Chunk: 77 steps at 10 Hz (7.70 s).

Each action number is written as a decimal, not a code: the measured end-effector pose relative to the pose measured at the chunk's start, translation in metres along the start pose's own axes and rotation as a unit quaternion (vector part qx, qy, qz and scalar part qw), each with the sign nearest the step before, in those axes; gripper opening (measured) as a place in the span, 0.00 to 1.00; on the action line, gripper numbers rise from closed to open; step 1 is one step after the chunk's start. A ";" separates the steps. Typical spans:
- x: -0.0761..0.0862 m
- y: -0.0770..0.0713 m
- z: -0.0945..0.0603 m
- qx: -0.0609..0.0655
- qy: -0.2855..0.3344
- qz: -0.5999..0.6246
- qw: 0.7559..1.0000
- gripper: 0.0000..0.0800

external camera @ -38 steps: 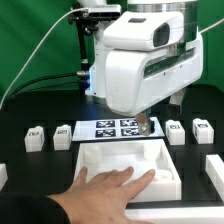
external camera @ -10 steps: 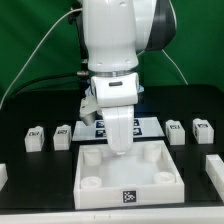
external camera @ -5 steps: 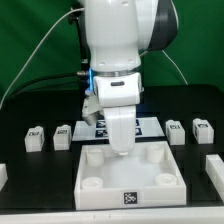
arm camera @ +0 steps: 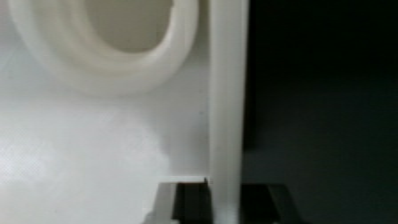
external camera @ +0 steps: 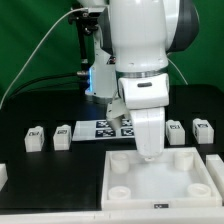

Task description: Assemble one leg

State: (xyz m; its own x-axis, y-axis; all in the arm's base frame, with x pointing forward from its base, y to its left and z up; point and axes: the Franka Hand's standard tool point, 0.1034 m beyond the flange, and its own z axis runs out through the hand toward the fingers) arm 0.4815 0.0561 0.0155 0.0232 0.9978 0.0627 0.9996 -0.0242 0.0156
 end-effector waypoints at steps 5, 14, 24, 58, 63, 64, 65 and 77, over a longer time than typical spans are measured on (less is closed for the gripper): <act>0.004 0.008 0.003 -0.020 0.005 -0.008 1.000 0.07; 0.002 0.008 0.003 -0.020 0.005 -0.007 1.000 0.80; 0.089 -0.026 -0.049 -0.016 0.018 0.364 0.931 0.81; 0.127 -0.102 0.010 0.268 -0.282 0.639 0.663 0.36; 0.127 -0.102 0.010 0.268 -0.282 0.639 0.663 0.36; 0.127 -0.102 0.010 0.268 -0.282 0.639 0.663 0.37; 0.126 -0.102 0.009 0.267 -0.282 0.639 0.664 0.37; 0.054 0.055 -0.150 -0.057 0.089 0.616 0.780 0.37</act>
Offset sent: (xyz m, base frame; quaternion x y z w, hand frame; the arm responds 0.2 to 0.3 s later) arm 0.0133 0.0081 -0.0068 -0.0471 0.0174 -0.0464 0.9977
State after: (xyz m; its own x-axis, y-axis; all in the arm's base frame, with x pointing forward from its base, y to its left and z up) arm 0.5352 0.0993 0.1696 0.9530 0.1881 0.2377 0.2115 -0.9744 -0.0768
